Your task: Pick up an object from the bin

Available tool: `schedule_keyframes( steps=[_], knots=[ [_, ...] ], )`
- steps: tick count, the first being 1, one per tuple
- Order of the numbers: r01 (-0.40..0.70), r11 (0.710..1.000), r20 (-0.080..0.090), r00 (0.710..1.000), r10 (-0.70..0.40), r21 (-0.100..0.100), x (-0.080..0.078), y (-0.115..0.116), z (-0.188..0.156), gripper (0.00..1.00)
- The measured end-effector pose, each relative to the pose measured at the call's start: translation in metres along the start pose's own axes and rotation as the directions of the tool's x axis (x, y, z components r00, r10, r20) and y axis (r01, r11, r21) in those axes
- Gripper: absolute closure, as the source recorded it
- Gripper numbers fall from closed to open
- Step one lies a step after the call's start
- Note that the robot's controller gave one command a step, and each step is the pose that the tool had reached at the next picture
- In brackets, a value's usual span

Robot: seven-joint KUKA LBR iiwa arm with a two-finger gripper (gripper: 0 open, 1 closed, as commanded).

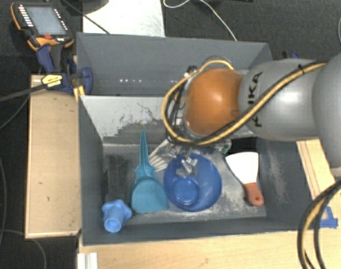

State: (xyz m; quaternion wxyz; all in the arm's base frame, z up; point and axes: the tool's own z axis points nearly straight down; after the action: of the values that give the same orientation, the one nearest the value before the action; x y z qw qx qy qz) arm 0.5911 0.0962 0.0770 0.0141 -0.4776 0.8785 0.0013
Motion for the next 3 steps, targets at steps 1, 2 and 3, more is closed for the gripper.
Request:
schedule_keyframes(
  steps=[1,2,3],
  knots=[
    [-0.002,1.0,0.0,1.0,0.002,0.0,0.0,0.0,0.0,1.0],
    [-0.006,1.0,-0.001,1.0,0.006,-0.003,-0.003,0.004,-0.093,1.0],
    [-0.007,1.0,0.005,1.0,0.007,0.004,-0.005,0.002,-0.135,1.0]
  ],
)
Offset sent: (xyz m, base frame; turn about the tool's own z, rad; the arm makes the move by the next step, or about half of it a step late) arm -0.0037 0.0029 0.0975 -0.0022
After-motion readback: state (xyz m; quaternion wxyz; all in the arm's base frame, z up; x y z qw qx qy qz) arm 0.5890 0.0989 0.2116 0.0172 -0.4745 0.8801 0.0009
